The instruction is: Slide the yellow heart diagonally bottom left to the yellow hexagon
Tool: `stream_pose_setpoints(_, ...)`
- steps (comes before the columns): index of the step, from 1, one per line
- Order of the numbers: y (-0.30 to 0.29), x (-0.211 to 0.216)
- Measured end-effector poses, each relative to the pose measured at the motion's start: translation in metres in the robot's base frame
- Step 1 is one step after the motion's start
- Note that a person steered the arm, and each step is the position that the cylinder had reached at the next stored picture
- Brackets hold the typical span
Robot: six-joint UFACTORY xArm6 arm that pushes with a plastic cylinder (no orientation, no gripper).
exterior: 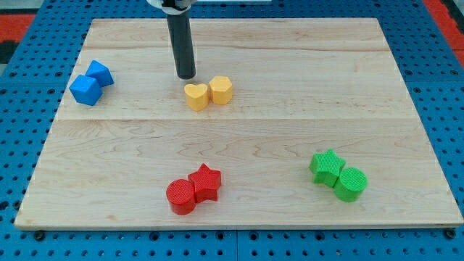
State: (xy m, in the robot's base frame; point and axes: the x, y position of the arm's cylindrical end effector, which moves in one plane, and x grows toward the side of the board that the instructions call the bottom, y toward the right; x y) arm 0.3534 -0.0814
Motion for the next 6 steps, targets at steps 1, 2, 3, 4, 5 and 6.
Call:
stream_pose_setpoints(1,0.0,0.036)
stream_pose_setpoints(2,0.016,0.051)
stream_pose_setpoints(3,0.055,0.055)
stream_pose_setpoints(4,0.064,0.056)
stream_pose_setpoints(5,0.072,0.044)
stream_pose_setpoints(6,0.11,0.044)
